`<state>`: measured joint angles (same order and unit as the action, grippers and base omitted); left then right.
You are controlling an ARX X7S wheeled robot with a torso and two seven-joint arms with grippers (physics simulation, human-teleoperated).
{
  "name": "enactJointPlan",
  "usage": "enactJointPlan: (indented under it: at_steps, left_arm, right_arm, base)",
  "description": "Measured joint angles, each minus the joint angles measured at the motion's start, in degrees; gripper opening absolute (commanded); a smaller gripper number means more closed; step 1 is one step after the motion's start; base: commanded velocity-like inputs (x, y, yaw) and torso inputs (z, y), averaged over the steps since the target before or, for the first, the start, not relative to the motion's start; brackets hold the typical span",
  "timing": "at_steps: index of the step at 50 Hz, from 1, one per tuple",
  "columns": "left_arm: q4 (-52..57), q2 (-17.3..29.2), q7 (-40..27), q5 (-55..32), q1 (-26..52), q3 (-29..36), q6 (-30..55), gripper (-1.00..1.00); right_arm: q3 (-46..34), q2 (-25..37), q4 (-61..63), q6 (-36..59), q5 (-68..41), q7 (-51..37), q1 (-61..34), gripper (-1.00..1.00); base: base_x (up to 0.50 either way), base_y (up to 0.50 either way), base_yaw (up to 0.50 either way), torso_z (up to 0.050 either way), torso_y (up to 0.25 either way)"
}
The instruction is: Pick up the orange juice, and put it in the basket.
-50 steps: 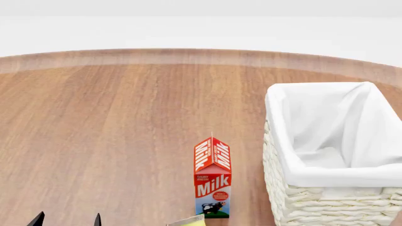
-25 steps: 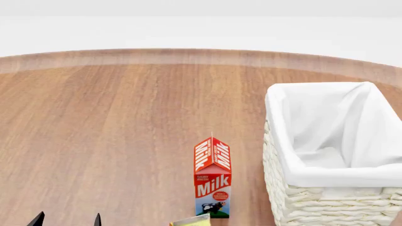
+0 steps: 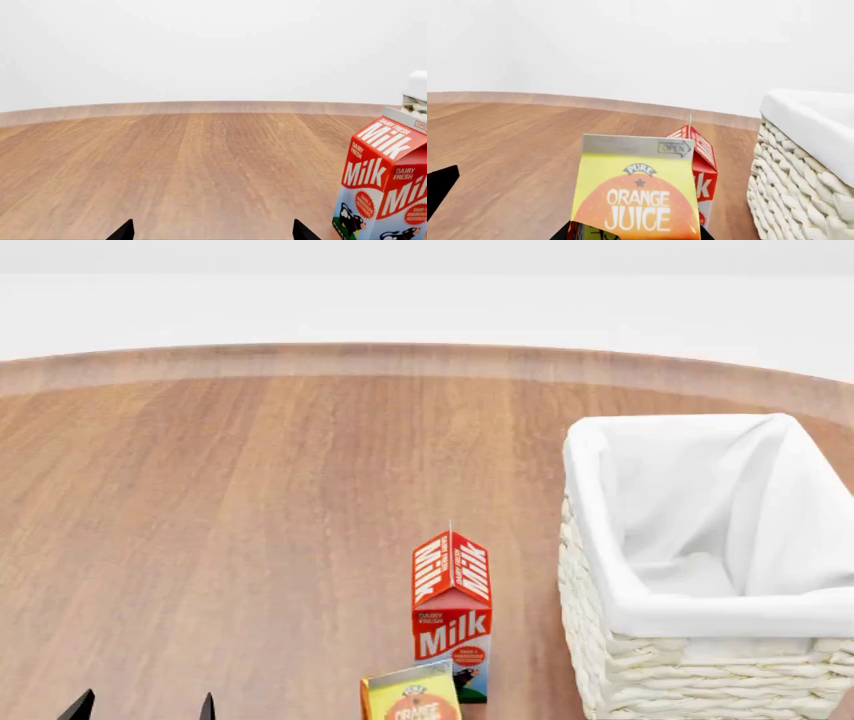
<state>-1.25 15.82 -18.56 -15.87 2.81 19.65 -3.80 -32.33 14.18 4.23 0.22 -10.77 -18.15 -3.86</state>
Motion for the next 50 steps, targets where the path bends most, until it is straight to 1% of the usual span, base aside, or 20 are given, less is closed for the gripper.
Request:
enactJointPlan:
  at_steps: [22,36,50]
  left_arm:
    - [-0.04,0.25,-0.3,-0.26,0.1,0.36,-0.13,1.0]
    - [-0.07,0.41,-0.49,-0.42,0.16,0.58,-0.21,1.0]
    - [-0.09,0.56,-0.67,-0.57,0.22,0.8,-0.28,1.0]
  right_arm:
    - [-0.35,2.42,14.04,8.71,0.43,-2.12,-0.56,-1.0]
    - [1.12,3.69,22.68,14.05,-0.76,-3.69,-1.38,-1.0]
    - [2.02,4.35,33.38,24.08,-0.68,-6.39,-4.29,-1.0]
  base:
    - [0.0,0.0,0.0,0.0,0.0]
    - [0.0,0.0,0.0,0.0,0.001]
    - [0.0,0.0,0.0,0.0,0.001]
